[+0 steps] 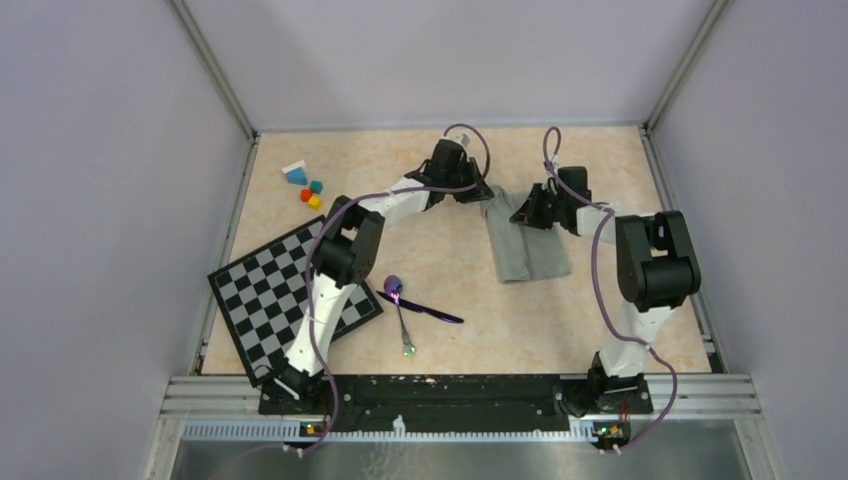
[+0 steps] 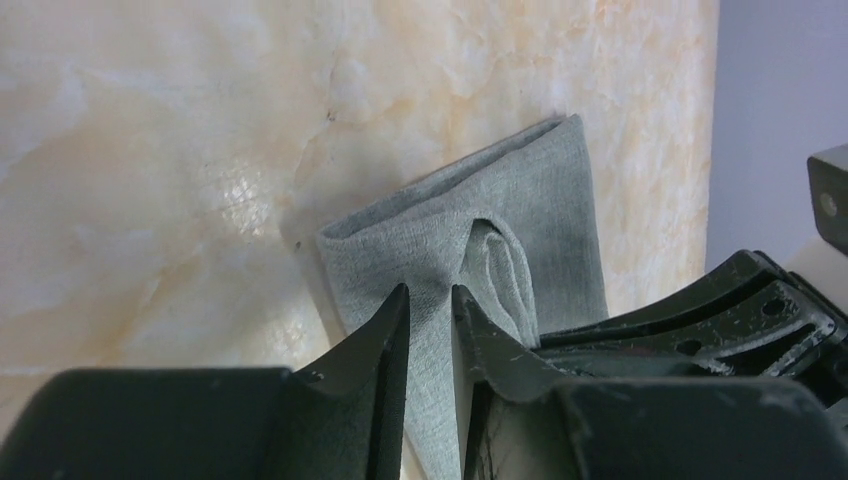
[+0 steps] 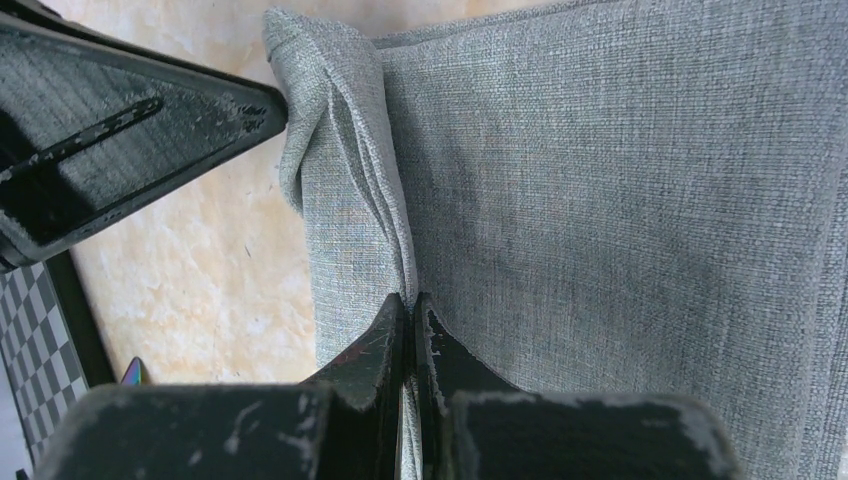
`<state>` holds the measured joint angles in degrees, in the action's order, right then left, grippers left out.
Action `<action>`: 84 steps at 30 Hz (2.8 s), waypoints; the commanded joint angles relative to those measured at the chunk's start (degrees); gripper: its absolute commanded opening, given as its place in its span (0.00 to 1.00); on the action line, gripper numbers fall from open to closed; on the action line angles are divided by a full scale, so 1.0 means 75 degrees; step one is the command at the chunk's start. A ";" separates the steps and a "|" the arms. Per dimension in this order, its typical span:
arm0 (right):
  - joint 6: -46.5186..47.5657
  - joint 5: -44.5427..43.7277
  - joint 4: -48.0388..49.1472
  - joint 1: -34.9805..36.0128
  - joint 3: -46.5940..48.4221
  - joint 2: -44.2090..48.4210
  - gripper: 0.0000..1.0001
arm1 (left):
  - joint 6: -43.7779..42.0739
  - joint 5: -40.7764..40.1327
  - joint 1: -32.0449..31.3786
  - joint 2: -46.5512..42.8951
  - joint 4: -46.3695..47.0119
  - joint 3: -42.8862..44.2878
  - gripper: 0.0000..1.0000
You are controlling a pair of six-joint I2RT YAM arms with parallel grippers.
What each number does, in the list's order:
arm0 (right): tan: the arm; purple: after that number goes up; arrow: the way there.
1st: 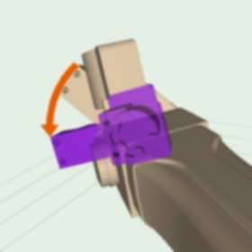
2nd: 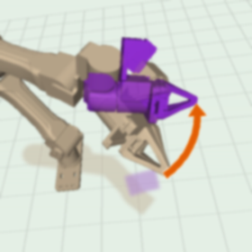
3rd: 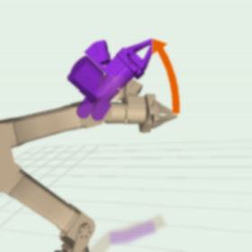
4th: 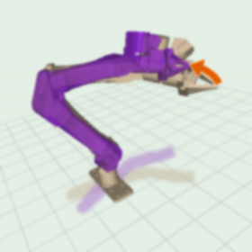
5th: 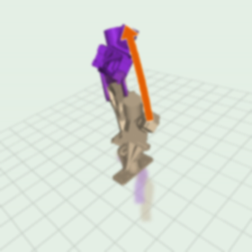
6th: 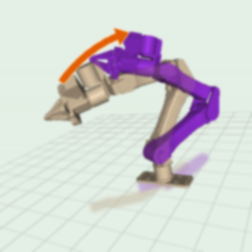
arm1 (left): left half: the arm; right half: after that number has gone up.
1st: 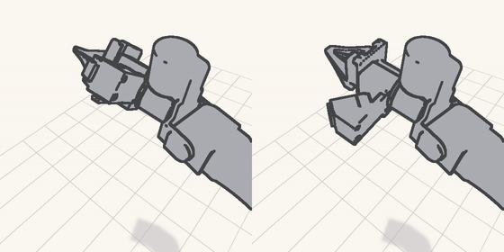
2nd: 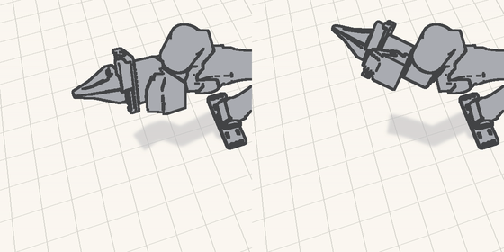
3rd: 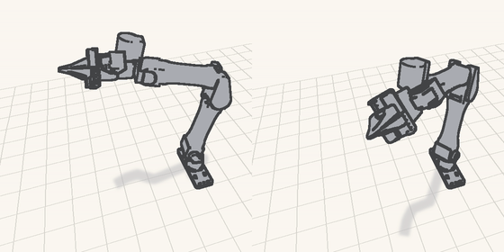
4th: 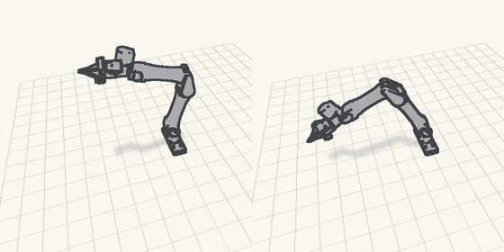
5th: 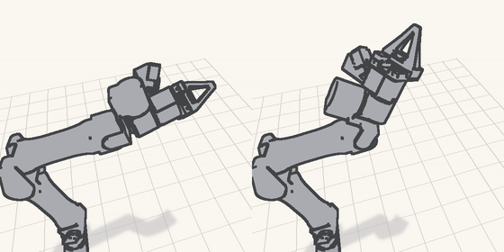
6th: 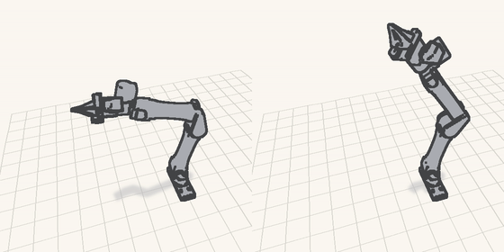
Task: Fold the napkin into a case and place the utensils inside
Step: Fold the lower triangle-folded napkin at the center of the board, then smooth out the 2/3-rectangle-folded napkin at the center of the board.
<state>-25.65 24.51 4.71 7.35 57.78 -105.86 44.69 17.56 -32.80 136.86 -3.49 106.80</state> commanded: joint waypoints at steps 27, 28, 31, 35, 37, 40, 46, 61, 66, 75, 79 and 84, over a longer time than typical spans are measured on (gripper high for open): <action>-0.0110 -0.0548 -0.0281 -0.0102 0.1708 -0.0892 0.45 | 0.0809 0.0729 -0.0209 0.1019 0.1237 0.0931 0.25; -0.0109 -0.0583 -0.0321 -0.0102 0.1789 -0.0972 0.43 | 0.0804 0.0746 -0.0209 0.1018 0.1232 0.0935 0.25; -0.0077 -0.0725 -0.0388 -0.0101 0.1998 -0.1148 0.39 | 0.0699 0.0756 -0.0198 0.0987 0.1161 0.1004 0.25; -0.0067 -0.0784 -0.0501 -0.0101 0.2337 -0.1451 0.23 | 0.0517 0.0778 -0.0198 0.0855 0.1019 0.1041 0.30; -0.0064 -0.0845 -0.0562 -0.0099 0.2523 -0.1513 0.12 | 0.0412 0.0819 -0.0206 0.0739 0.0917 0.1062 0.33; 0.0010 -0.0952 -0.0616 -0.0102 0.2676 -0.1535 0.01 | 0.0151 0.0769 -0.0196 0.0486 0.0636 0.1030 0.38; 0.0109 -0.0878 -0.0892 -0.0098 0.2841 -0.1756 0.00 | -0.0278 0.0718 -0.0186 -0.0195 0.0500 0.0462 0.42; 0.0341 -0.0728 -0.1147 -0.0101 0.3259 -0.2063 0.00 | 0.0366 0.1447 0.0077 0.0983 0.1314 0.1298 0.23; 0.0516 -0.0802 -0.1440 -0.0101 0.3511 -0.2064 0.02 | 0.0648 0.1170 0.0161 0.1553 0.1309 0.1405 0.13; 0.0230 -0.0342 -0.1862 -0.0033 0.2433 -0.0504 0.29 | 0.1157 0.1036 0.0267 0.1789 0.1273 0.1187 0.04; 0.0040 0.0678 -0.1410 0.0074 0.1786 -0.0317 0.29 | 0.1250 0.0867 0.0269 0.1694 0.1209 0.1003 0.01; -0.0144 0.1672 -0.0953 0.0305 0.1918 -0.0994 0.23 | 0.1342 0.0771 0.0249 0.1685 0.1167 0.0938 0.00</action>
<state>-25.10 28.84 -7.01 8.14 71.09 -110.65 54.81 26.98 -31.18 149.51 6.70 115.59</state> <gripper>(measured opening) 0.250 0.004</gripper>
